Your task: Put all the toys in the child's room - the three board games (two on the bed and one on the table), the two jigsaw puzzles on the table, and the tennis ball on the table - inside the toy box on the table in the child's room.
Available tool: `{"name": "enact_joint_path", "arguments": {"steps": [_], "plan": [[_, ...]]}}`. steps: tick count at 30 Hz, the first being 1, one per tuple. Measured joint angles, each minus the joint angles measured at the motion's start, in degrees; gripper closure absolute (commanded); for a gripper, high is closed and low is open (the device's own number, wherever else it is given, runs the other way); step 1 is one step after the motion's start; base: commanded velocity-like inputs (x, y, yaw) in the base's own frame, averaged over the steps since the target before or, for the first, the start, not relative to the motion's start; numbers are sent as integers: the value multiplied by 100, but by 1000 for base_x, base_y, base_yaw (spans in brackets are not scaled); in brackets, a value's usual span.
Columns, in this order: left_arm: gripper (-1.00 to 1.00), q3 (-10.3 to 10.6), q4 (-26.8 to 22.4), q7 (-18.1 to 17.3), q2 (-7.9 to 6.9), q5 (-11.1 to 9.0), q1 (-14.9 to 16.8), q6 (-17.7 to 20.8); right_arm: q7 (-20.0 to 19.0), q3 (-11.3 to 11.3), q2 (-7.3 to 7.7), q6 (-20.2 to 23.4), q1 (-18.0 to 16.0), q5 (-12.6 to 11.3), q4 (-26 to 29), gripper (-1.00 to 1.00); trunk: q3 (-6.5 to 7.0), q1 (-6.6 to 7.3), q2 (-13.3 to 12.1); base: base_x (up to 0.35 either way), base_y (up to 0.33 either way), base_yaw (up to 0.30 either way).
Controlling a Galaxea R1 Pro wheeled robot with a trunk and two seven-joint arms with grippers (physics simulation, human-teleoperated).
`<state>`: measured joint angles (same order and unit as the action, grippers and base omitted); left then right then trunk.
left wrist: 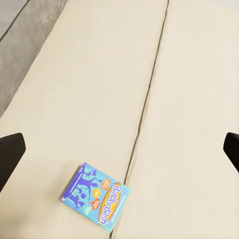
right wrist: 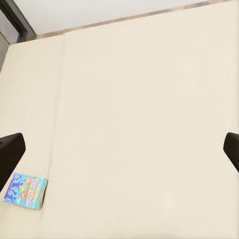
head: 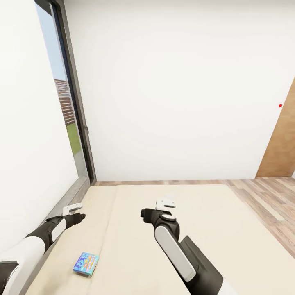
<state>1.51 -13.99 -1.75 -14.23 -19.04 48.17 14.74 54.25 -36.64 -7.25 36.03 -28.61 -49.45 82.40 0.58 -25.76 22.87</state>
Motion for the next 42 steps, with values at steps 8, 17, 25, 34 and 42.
{"name": "enact_joint_path", "arguments": {"steps": [8,17,25,34,42], "plan": [[-100,0,0,-17,-5,-2,0,-3,27,-47,-18,10,0,28,0,-100,0,0,0,0,0,0],[-100,2,0,-19,-6,-2,0,-5,30,-54,-18,-11,0,41,-1,-100,0,0,0,0,4,3],[-100,5,0,-19,-6,-1,1,-2,29,-54,-28,-20,1,35,0,-100,0,0,-1,0,139,183],[-100,8,0,-19,-6,-2,0,-8,30,-57,-30,-30,0,40,-2,-100,0,0,0,0,30,70],[-100,8,0,-19,-6,-1,-2,-9,30,-57,-25,-32,0,42,-9,-100,0,0,0,0,2,-2]]}}
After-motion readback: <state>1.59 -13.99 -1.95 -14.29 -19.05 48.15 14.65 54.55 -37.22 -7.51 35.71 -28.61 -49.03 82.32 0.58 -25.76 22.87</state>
